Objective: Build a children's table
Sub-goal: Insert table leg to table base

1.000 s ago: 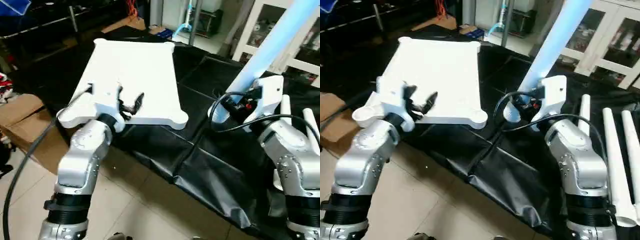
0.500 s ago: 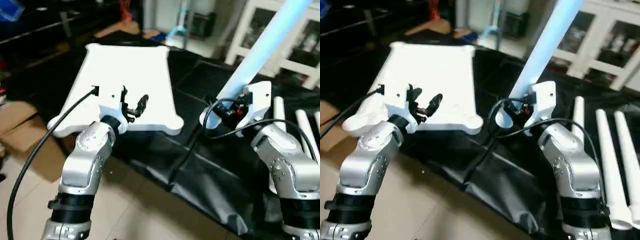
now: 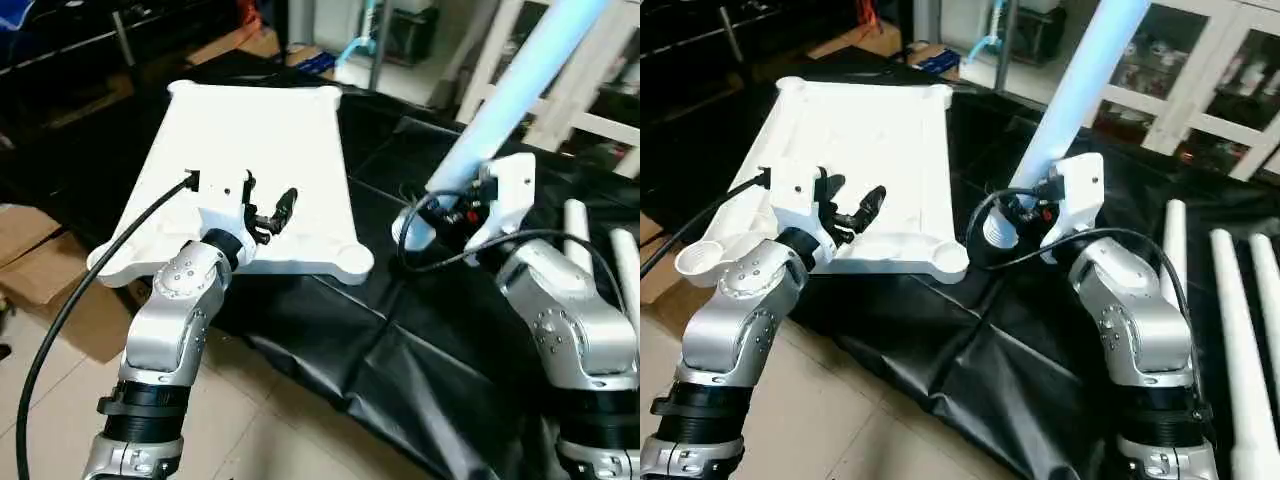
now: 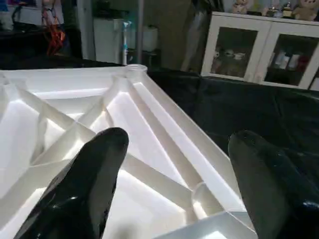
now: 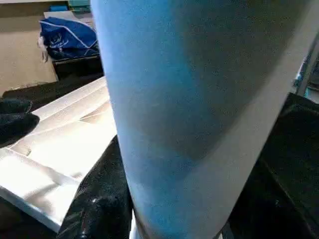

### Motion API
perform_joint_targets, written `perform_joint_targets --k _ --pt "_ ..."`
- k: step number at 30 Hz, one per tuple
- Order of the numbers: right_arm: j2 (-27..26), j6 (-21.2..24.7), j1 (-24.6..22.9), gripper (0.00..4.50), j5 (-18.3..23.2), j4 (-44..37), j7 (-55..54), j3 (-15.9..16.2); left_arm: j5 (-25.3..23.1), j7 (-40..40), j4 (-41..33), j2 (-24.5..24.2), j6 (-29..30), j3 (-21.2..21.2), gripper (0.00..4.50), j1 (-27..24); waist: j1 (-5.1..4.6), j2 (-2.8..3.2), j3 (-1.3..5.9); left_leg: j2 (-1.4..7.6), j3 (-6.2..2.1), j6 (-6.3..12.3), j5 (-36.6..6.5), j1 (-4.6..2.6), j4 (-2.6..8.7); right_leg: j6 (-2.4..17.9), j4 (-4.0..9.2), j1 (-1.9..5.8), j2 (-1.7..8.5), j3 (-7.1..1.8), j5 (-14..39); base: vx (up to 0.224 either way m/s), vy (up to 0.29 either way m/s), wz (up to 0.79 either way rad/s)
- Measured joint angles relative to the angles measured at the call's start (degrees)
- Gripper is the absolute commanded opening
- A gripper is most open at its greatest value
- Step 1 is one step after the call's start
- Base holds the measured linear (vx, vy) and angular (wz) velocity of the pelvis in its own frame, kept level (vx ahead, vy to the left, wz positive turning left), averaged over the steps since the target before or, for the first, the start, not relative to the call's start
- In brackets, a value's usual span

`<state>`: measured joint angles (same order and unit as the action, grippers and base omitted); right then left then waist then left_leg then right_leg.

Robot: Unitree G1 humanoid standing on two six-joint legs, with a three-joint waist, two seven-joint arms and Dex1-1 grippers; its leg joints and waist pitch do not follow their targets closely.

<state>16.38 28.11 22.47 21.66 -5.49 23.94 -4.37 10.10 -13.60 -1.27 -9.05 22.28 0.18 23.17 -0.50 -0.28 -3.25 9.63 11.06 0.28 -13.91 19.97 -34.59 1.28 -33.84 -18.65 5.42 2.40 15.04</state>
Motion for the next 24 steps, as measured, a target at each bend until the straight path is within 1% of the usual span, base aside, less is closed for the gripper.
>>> perform_joint_targets --k 2,4,6,8,10,11,15,21,24 --pt "0.0 0.0 -0.01 1.89 -0.01 0.0 0.0 0.0 0.0 -0.1 0.03 -0.06 -0.05 0.0 3.64 0.01 0.17 0.0 0.0 -0.18 -0.16 0.38 -0.31 0.02 -0.26 -0.32 -0.29 0.08 0.09 -0.12 0.36 0.0 0.0 0.0" --pt "-0.02 0.0 -0.03 1.89 -0.01 0.0 0.0 0.01 0.0 -0.19 0.2 -0.2 -0.18 0.0 3.64 0.04 0.42 0.01 0.0 -0.2 -0.56 0.53 -0.43 -0.04 -0.38 -0.53 -0.26 0.38 0.03 0.0 0.55 0.0 0.0 0.0" --pt "-0.17 -0.02 -0.03 1.89 -0.02 0.0 -0.01 0.05 0.01 -0.35 0.59 -0.53 -0.2 0.04 3.64 0.06 0.59 0.01 0.0 -0.21 -0.83 0.5 -0.46 -0.41 -0.36 -0.43 -0.43 0.73 0.0 0.12 0.85 0.0 0.0 0.0" --pt "-0.5 -0.12 -0.17 1.89 -0.05 -0.03 -0.08 0.4 0.03 -0.78 0.59 -0.92 -0.36 0.04 3.64 0.05 0.76 0.0 0.01 -0.21 -0.96 0.52 -0.47 -0.59 -0.37 -0.43 -0.58 1.04 0.01 0.1 1.04 0.0 0.0 0.0" --pt "-1.05 -0.17 -1.47 1.89 -0.28 -0.09 -0.53 0.61 0.1 -1.26 0.59 -0.98 -0.74 0.02 3.64 -0.01 0.94 0.0 0.01 -0.11 -1.19 0.52 -0.48 -0.81 -0.37 -0.62 -0.27 1.69 -0.14 0.14 1.16 0.0 0.0 0.0" --pt "-1.19 -0.17 -2.04 1.89 -0.41 -0.11 -0.79 0.85 0.12 -1.27 0.58 -1.02 -0.87 0.06 3.64 -0.04 0.99 0.0 0.01 -0.07 -1.24 0.49 -0.49 -0.91 -0.35 -0.62 -0.26 1.8 -0.16 0.17 1.19 0.0 0.0 0.0" --pt "-1.73 -0.17 -3.01 1.89 -1.11 -0.11 -1.24 1.46 0.29 -0.96 0.54 -0.35 -0.92 0.68 3.64 -0.64 0.89 0.05 0.04 -0.12 -1.44 0.46 -0.48 -0.86 -0.37 -0.66 -0.2 1.82 -0.14 0.18 1.2 0.0 0.0 0.0" --pt "-3.22 -0.83 -4.37 1.89 -1.56 -0.62 -2.21 2.67 0.95 -0.57 0.49 0.37 -1.17 1.25 3.64 -2.29 0.76 0.03 0.13 -0.37 -1.46 0.32 -0.57 -0.85 -0.37 -0.75 -0.16 1.86 -0.11 0.17 1.25 0.0 0.0 0.0" --pt "-3.29 -0.82 -5.15 1.89 -1.68 -1.32 -2.26 3.17 1.43 -0.61 0.28 0.52 -1.13 1.23 3.64 -2.68 1.05 -0.03 0.17 -0.52 -1.6 0.3 -0.58 -0.78 -0.4 -0.88 -0.17 1.91 -0.06 0.14 1.33 0.0 0.0 0.0"
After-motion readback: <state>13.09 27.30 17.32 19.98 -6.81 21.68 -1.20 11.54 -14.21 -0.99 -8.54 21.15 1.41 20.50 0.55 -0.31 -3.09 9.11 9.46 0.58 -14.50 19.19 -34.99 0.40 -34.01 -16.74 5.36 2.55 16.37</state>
